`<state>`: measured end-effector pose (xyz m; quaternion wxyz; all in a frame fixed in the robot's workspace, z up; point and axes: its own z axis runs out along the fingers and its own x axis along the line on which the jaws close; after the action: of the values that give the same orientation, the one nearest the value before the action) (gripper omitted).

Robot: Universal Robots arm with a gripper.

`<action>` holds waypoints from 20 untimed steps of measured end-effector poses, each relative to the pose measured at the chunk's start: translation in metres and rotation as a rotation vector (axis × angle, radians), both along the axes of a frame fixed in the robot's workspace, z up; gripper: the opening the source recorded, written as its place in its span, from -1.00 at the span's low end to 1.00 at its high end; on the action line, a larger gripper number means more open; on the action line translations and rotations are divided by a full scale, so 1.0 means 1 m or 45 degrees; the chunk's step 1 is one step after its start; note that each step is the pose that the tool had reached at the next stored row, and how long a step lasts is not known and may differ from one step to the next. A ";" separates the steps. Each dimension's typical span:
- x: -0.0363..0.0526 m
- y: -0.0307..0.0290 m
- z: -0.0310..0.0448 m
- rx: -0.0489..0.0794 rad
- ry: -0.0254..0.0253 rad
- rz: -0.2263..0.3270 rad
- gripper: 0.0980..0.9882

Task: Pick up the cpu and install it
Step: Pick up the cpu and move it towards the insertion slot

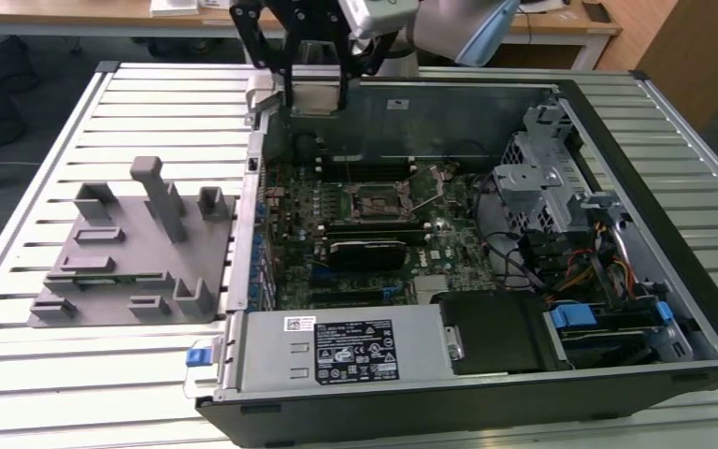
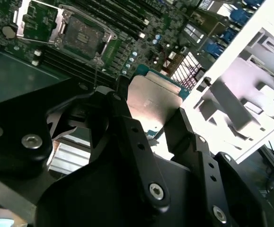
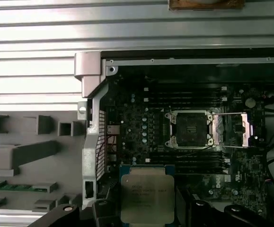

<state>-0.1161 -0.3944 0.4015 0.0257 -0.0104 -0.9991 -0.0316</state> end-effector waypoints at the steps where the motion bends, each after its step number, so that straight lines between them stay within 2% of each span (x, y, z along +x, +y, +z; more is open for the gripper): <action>1: 0.0030 0.0013 -0.0002 0.000 0.0000 0.000 0.00; 14: 0.0450 0.0253 -0.0038 0.000 -0.0006 0.000 0.00; 20: 0.0610 0.0374 -0.0057 0.000 -0.0053 0.000 0.00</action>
<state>-0.0551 -0.3570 0.3958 0.0236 -0.0104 -0.9992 -0.0316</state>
